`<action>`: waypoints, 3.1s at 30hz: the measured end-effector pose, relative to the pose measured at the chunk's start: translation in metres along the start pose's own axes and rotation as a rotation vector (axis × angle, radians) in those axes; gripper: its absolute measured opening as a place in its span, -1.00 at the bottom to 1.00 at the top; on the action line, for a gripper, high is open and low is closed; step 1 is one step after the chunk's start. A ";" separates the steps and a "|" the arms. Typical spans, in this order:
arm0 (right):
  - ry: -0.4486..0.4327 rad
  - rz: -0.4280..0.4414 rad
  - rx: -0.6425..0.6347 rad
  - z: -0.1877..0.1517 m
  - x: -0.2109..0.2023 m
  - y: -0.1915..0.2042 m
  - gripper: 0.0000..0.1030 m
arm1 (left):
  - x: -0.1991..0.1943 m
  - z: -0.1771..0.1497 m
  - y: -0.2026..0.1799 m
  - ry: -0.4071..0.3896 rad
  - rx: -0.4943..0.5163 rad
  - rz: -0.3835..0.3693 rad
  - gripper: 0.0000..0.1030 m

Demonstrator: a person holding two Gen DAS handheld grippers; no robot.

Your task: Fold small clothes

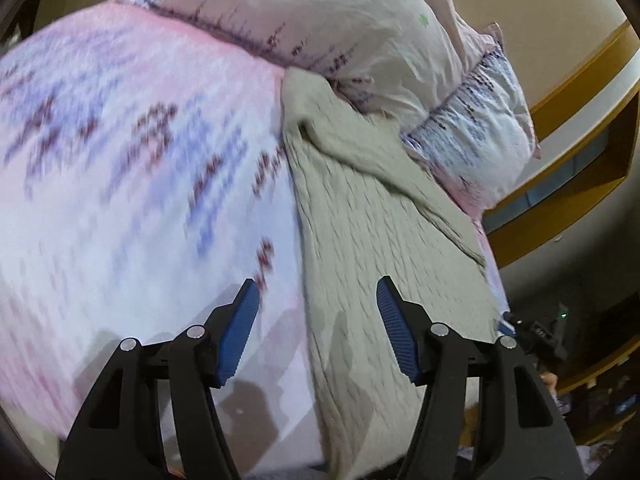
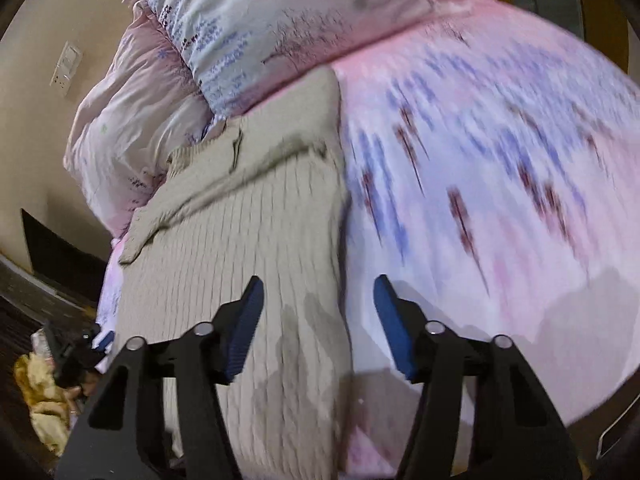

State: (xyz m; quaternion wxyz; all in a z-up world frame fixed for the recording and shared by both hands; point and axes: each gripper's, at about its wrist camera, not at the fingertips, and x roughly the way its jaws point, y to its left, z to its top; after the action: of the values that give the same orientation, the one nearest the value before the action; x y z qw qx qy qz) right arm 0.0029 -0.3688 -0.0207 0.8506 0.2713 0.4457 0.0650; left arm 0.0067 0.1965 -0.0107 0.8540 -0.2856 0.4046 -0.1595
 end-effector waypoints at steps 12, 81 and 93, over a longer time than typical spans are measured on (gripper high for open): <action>0.069 0.216 0.016 -0.049 -0.016 -0.004 -0.25 | -0.013 -0.060 -0.030 0.035 0.012 -0.103 0.02; -0.622 -0.285 -0.423 0.093 0.018 0.131 -0.86 | 0.092 0.170 -0.095 -0.277 0.178 0.143 -0.88; -0.421 -0.314 -0.249 0.149 0.097 0.095 -0.86 | 0.158 0.196 -0.065 -0.195 0.066 0.198 -0.88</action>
State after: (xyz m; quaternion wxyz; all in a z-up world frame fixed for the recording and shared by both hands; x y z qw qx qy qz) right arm 0.1915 -0.3143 0.0262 0.9508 0.1001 0.2846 -0.0709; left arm 0.2558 0.1364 0.0347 0.9098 -0.2301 0.3404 -0.0591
